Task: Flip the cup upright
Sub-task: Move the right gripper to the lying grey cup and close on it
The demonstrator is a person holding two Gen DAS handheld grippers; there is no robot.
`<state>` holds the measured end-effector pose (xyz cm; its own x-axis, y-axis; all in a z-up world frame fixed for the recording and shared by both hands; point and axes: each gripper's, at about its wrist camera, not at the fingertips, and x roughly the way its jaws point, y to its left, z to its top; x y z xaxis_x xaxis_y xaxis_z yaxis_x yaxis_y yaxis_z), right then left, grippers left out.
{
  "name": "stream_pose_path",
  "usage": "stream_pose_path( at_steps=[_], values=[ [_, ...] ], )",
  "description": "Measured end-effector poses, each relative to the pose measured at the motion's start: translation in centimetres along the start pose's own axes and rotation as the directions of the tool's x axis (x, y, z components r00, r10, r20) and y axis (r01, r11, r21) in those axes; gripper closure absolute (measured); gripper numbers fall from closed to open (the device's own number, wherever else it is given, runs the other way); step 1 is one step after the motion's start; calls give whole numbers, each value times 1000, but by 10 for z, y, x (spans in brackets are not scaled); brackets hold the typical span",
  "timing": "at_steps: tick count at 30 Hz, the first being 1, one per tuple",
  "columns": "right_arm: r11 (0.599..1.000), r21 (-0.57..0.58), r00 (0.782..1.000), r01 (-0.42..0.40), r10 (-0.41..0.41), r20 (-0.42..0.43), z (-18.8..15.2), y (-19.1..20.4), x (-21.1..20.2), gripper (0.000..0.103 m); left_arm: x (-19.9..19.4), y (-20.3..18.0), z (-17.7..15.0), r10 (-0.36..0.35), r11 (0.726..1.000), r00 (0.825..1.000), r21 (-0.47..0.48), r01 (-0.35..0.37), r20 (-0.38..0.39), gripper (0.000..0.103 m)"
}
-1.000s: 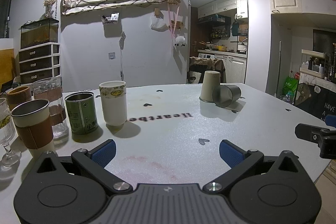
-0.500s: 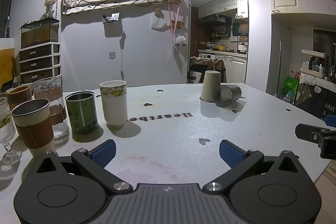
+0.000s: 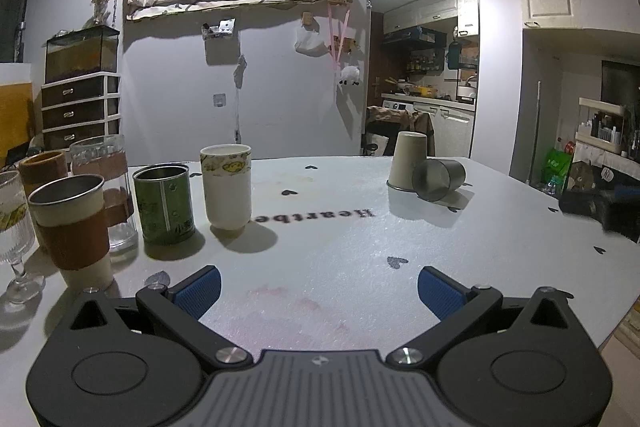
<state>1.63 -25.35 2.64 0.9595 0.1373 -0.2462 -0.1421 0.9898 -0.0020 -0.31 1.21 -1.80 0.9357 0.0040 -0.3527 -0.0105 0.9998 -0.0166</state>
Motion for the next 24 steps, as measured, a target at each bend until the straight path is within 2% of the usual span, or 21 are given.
stream_pose_path(
  at_steps=[8,14,17,21,24],
  values=[
    [1000,12,1000,4,-4,7,43,-5,45,0,-7,8,0,5,1000,1000,-19,-5,7,0],
    [995,78,997,65,-62,-35,78,-11,100,0,-8,16,0,16,999,1000,-29,-16,10,0],
    [985,148,994,85,-74,-79,95,-18,132,1,-8,21,-2,21,999,1000,-31,-20,15,0],
    [949,299,985,102,-53,-166,110,-30,180,2,-6,30,-5,31,999,999,-36,-31,7,0],
    [889,437,966,134,-18,-260,111,-43,221,4,-5,38,-6,49,998,999,-46,-49,3,0]
  ],
)
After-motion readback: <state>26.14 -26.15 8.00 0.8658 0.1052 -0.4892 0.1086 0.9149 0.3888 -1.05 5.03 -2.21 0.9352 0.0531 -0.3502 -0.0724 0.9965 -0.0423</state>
